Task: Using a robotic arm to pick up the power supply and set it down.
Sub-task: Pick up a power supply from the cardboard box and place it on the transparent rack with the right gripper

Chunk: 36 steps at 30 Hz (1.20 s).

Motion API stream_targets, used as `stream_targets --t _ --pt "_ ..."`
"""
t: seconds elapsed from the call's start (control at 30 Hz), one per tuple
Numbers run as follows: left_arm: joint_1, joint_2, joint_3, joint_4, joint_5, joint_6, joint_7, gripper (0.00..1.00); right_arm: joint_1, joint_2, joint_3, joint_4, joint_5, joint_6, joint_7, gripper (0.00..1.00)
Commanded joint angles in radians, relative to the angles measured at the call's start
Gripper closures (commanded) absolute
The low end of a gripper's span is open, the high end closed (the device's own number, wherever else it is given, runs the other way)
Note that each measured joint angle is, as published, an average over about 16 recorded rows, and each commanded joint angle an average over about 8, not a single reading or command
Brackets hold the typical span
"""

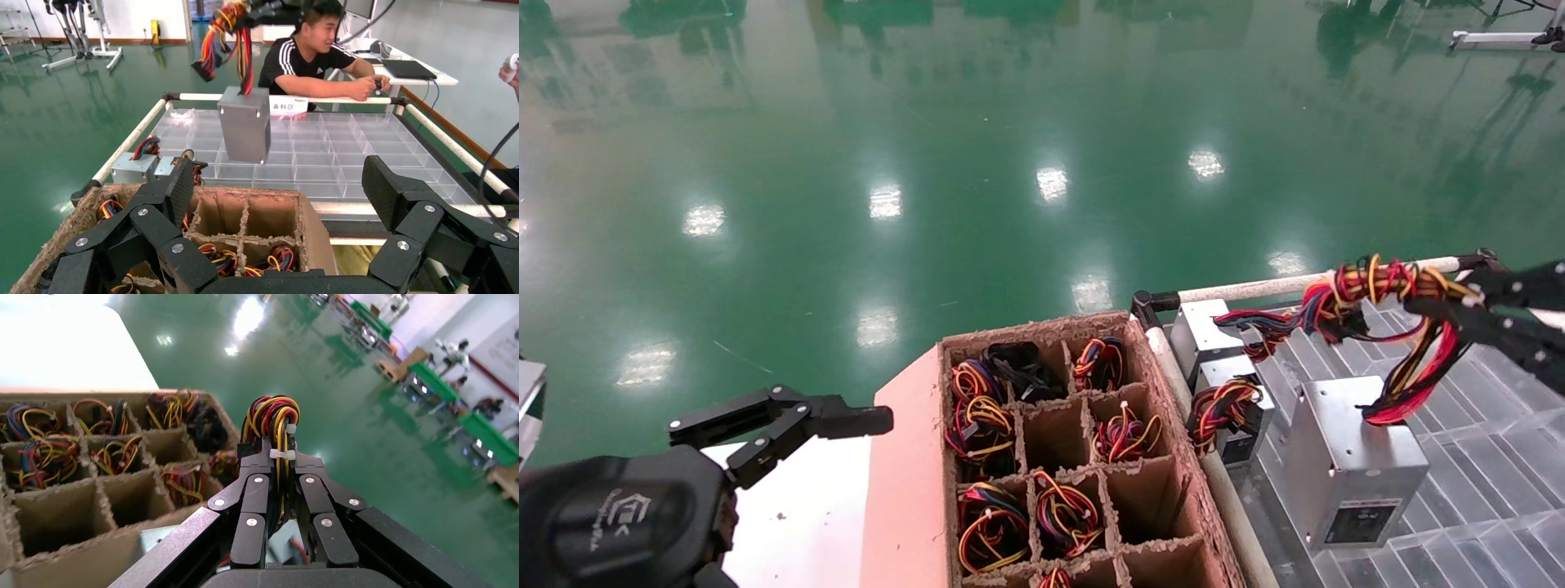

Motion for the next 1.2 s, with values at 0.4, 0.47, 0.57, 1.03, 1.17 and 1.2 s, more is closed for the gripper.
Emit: stream_targets --t 0.4,0.47,0.57,1.03,1.17,1.2 --pt "0.000 0.000 0.000 0.000 0.000 0.000 0.000 0.00 -0.197 -0.027 -0.009 -0.061 0.088 0.060 -0.104 1.00" --pt "0.000 0.000 0.000 0.000 0.000 0.000 0.000 0.00 -0.189 -0.048 -0.018 -0.073 0.074 0.060 -0.102 1.00" --pt "0.000 0.000 0.000 0.000 0.000 0.000 0.000 0.00 -0.161 -0.085 -0.036 -0.096 0.042 0.055 -0.097 1.00" --pt "0.000 0.000 0.000 0.000 0.000 0.000 0.000 0.00 0.014 -0.257 -0.104 -0.311 -0.085 -0.021 -0.108 1.00" --pt "0.000 0.000 0.000 0.000 0.000 0.000 0.000 0.00 0.028 -0.289 -0.108 -0.385 -0.090 -0.045 -0.135 1.00" --pt "0.000 0.000 0.000 0.000 0.000 0.000 0.000 0.00 0.031 -0.295 -0.109 -0.401 -0.091 -0.051 -0.142 1.00"
